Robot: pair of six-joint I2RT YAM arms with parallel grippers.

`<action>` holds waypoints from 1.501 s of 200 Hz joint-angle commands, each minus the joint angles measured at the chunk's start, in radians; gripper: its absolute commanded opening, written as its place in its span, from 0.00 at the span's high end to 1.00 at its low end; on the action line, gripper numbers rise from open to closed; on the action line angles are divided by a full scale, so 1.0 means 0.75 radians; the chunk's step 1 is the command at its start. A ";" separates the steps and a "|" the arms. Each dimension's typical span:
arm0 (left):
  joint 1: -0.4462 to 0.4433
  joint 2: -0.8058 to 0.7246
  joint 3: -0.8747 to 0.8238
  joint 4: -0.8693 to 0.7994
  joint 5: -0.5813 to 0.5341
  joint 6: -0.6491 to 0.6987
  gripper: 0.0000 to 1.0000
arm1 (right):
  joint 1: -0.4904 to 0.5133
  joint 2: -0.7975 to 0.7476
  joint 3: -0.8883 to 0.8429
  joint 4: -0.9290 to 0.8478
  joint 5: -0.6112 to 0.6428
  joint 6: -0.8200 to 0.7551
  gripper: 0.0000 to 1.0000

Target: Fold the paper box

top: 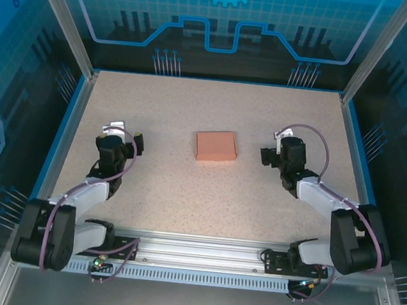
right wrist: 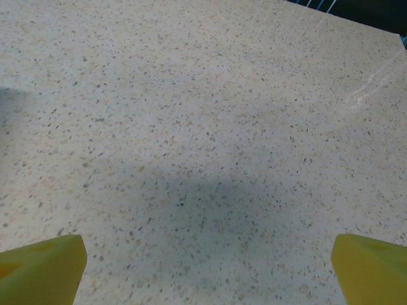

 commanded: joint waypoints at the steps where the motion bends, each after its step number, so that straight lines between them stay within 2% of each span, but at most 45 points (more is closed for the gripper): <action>1: 0.020 0.103 -0.029 0.312 0.126 -0.019 0.01 | -0.037 0.048 -0.061 0.254 -0.044 -0.003 0.00; 40: 0.026 0.371 0.043 0.407 0.170 -0.004 0.01 | -0.077 0.052 -0.138 0.416 -0.112 -0.019 0.00; 54: 0.026 0.481 0.037 0.533 0.194 0.021 0.01 | -0.095 0.048 -0.191 0.524 -0.131 -0.027 0.00; 85: 0.028 0.465 0.037 0.502 0.255 0.025 0.01 | -0.135 0.144 -0.234 0.702 -0.204 -0.028 0.00; 96: 0.028 0.468 0.043 0.500 0.292 0.039 0.01 | -0.172 0.141 -0.216 0.643 -0.263 -0.002 0.00; 112: 0.028 0.467 0.047 0.493 0.295 0.043 0.01 | -0.185 0.213 -0.275 0.831 -0.271 0.005 0.00; 137: 0.028 0.469 0.050 0.488 0.296 0.041 0.01 | -0.197 0.197 -0.236 0.725 -0.330 0.004 0.00; 152: 0.029 0.469 0.052 0.485 0.288 0.042 0.01 | -0.241 0.199 -0.225 0.699 -0.426 0.018 0.00; 300: 0.028 0.469 0.052 0.485 0.284 0.039 0.01 | -0.231 0.199 -0.226 0.700 -0.413 0.013 0.00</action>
